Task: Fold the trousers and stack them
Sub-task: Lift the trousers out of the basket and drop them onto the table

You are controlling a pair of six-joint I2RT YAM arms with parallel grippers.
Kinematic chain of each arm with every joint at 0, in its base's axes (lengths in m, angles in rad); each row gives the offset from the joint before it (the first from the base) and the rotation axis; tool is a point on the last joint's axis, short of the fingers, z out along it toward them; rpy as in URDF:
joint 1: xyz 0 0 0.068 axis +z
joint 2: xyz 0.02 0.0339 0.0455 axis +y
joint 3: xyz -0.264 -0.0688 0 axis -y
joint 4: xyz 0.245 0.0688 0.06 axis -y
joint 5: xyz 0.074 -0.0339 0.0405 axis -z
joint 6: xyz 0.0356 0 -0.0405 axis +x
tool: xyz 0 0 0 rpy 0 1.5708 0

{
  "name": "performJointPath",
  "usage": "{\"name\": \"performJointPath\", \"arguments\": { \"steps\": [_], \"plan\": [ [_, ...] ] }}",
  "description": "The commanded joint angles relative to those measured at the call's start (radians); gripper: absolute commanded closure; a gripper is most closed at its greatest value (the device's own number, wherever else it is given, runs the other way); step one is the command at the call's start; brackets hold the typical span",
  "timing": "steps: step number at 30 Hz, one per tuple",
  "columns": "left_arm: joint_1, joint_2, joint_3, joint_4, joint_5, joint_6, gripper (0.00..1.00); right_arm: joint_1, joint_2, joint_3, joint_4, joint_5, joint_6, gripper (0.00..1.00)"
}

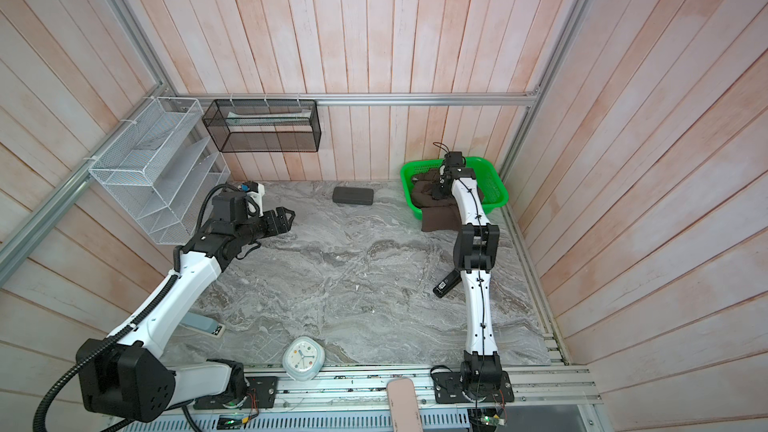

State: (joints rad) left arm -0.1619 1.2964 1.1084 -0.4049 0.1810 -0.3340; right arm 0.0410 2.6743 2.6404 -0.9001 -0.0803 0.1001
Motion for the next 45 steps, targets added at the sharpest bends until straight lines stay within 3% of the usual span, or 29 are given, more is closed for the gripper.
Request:
{"name": "performJointPath", "arguments": {
  "steps": [1,9,14,25,28,31,37,38,41,43,45],
  "plan": [
    [-0.006,-0.032,0.001,-0.011,-0.008,-0.007,0.11,0.035,-0.156,-0.025,0.149,-0.071,0.056,1.0],
    [-0.007,-0.137,0.023,-0.067,-0.018,-0.009,0.11,0.145,-0.487,-0.057,0.506,-0.107,0.085,1.0],
    [-0.007,-0.203,0.037,-0.109,-0.038,0.002,0.11,0.223,-0.613,-0.019,0.548,-0.114,0.093,1.0],
    [-0.006,-0.312,0.042,-0.154,-0.084,0.015,0.11,0.465,-0.82,-0.098,0.589,-0.173,0.098,1.0],
    [-0.005,-0.333,0.036,-0.158,-0.092,0.012,0.11,0.533,-0.86,-0.235,0.59,-0.173,0.091,1.0],
    [-0.006,-0.35,0.031,-0.163,-0.1,0.009,0.1,0.575,-0.915,-0.482,0.666,-0.17,0.09,1.0],
    [-0.006,-0.382,0.019,-0.179,-0.113,0.005,0.1,0.592,-1.114,-1.204,1.106,-0.167,0.159,1.0],
    [-0.007,-0.385,0.018,-0.18,-0.115,0.004,0.1,0.598,-1.149,-1.332,1.18,-0.147,0.158,0.9],
    [-0.006,-0.388,0.019,-0.186,-0.116,0.004,0.1,0.611,-1.216,-1.58,1.234,-0.107,0.164,0.38],
    [-0.005,-0.386,0.022,-0.188,-0.113,0.004,0.1,0.623,-1.246,-1.644,1.166,-0.051,0.174,0.24],
    [-0.005,-0.384,0.022,-0.191,-0.108,0.001,0.1,0.631,-1.293,-1.678,1.081,0.007,0.194,0.03]
  ]
}}
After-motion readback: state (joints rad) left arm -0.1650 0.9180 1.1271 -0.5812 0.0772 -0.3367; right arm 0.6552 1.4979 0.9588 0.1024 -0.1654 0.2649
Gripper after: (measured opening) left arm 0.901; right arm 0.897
